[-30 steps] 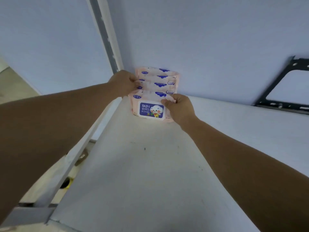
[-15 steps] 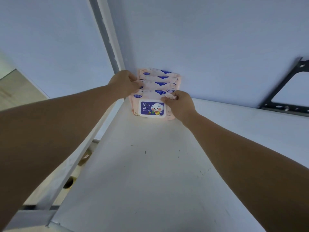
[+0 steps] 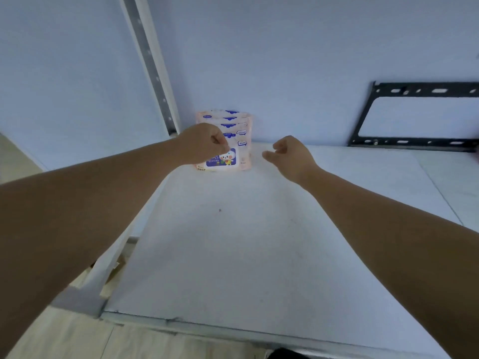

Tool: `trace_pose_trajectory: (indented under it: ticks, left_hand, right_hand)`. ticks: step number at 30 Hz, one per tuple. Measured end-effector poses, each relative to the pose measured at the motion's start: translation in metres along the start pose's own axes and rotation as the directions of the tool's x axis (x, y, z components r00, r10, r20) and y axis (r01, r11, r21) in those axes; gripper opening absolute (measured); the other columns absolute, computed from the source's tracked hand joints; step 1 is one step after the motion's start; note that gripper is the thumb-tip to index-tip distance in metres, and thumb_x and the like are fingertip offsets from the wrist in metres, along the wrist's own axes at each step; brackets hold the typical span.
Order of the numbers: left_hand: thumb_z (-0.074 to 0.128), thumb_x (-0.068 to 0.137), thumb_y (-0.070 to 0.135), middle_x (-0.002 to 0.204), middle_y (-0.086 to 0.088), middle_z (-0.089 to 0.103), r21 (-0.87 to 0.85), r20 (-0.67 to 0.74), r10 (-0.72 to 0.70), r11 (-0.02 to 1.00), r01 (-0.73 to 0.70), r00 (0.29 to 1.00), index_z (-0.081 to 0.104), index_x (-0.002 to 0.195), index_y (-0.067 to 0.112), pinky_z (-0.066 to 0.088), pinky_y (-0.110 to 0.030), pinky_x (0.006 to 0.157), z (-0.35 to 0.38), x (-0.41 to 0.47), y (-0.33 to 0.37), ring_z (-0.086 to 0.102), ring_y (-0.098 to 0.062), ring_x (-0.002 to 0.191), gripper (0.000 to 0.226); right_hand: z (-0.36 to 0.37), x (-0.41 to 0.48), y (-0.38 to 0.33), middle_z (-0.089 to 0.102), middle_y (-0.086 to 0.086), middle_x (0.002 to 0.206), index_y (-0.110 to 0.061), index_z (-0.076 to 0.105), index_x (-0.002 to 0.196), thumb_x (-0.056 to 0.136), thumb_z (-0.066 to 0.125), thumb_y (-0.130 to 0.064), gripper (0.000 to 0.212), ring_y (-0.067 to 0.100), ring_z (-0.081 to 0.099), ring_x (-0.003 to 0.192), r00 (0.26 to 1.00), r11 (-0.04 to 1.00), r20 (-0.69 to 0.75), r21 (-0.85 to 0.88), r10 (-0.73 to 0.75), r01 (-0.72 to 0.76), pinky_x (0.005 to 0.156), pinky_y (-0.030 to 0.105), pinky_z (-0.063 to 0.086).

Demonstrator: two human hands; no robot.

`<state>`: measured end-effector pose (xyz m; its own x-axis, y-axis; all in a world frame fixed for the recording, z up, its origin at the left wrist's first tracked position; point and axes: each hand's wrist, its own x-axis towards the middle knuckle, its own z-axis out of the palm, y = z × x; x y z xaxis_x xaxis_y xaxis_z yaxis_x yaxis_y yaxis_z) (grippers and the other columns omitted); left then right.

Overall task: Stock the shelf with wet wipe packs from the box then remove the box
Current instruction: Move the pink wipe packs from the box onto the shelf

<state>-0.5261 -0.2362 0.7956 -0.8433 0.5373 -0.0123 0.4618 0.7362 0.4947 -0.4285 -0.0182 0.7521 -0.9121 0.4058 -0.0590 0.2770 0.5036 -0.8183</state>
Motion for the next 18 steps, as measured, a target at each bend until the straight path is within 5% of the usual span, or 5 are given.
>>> trace_pose_trajectory:
  ticks: [5,13,18]
  left_hand:
    - [0.069,0.091,0.025,0.082,0.003,0.071,-0.094,0.141,0.056,0.995,-0.043,0.988,0.072,0.092,0.016,0.046,-0.023,0.061,0.021,-0.031,0.037,0.062,-0.012,0.073,0.010]
    - [0.068,0.091,0.023,0.080,0.007,0.075,-0.203,0.251,0.237,0.961,-0.188,0.939,0.071,0.090,0.018,0.049,-0.025,0.066,0.075,-0.068,0.127,0.069,-0.009,0.074,0.006]
    - [0.068,0.090,0.036,0.085,0.009,0.076,-0.203,0.350,0.350,0.934,-0.294,0.869,0.071,0.093,0.021,0.054,-0.029,0.074,0.120,-0.098,0.203,0.073,-0.010,0.082,0.016]
  right_hand:
    - [-0.038,-0.048,0.020,0.060,0.008,0.082,0.006,0.063,0.094,0.091,0.072,-0.024,0.032,0.019,0.055,0.070,0.998,0.998,-0.063,0.061,0.028,-0.024,0.060,0.025,0.041]
    - [-0.117,-0.146,0.065,0.077,0.015,0.100,-0.006,0.073,0.099,0.091,0.072,-0.027,0.022,0.023,0.071,0.085,0.982,0.985,-0.074,0.022,0.174,-0.173,0.083,0.039,0.059]
    - [-0.177,-0.227,0.106,0.078,0.009,0.096,-0.002,0.072,0.100,0.094,0.068,-0.025,0.024,0.016,0.070,0.076,0.958,0.971,-0.158,0.041,0.241,-0.237,0.084,0.040,0.060]
